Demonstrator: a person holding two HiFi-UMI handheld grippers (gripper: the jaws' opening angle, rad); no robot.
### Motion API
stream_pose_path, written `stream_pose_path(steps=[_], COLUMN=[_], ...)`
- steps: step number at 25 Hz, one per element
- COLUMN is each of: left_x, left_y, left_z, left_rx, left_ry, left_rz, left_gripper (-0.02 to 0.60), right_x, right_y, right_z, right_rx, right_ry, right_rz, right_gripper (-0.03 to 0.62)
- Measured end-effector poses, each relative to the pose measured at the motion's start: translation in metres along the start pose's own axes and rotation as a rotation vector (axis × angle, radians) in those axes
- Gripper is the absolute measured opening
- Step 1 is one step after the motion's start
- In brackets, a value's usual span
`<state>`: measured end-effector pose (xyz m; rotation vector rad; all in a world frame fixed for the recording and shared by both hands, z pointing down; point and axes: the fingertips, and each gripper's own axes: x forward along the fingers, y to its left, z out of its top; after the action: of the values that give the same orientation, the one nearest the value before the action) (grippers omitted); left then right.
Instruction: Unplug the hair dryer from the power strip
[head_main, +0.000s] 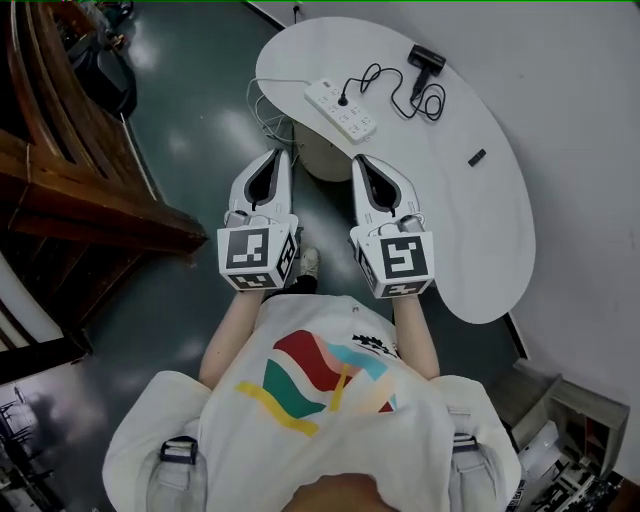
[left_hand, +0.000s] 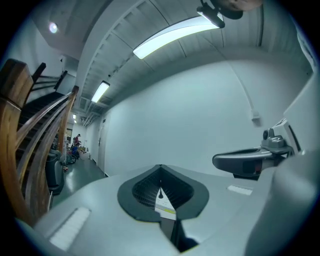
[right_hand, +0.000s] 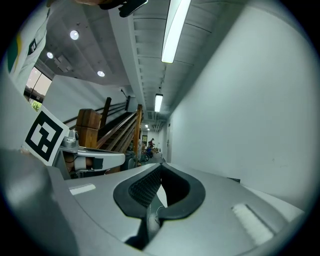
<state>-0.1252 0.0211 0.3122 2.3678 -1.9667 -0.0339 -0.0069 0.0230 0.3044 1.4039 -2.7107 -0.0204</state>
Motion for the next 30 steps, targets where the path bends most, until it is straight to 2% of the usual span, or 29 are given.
stream_pose_path(steps=[7,14,24,30], left_x=[0.073,0.114,0.154,0.176], left_y=[0.052,0.066,0.078,0.078], left_z=[-0.007,-0.021,-0.023,-0.025], left_rx=[0.014,-0.021,-0.003,0.004], left_ry=[0.035,0.065,0.073,0.095], left_rz=[-0.044,-0.057,0.003,-0.008], left_gripper=[-0.002,-0.002,-0.002,-0.002], right_x=[0.085,0.115,0.160,0.173], right_y=[-0.016,-0.042,-0.066,-0.081], right_z=[-0.004,-0.019,-0.016,-0.019], right_rx=[0.017,0.026,0.021,0.034], right_ry=[0.044,0.091,0.068,0.079], right_rz=[-0.049,-0.092,-0.031,-0.023], right_gripper=[0.012,0.012,0.012,0.012])
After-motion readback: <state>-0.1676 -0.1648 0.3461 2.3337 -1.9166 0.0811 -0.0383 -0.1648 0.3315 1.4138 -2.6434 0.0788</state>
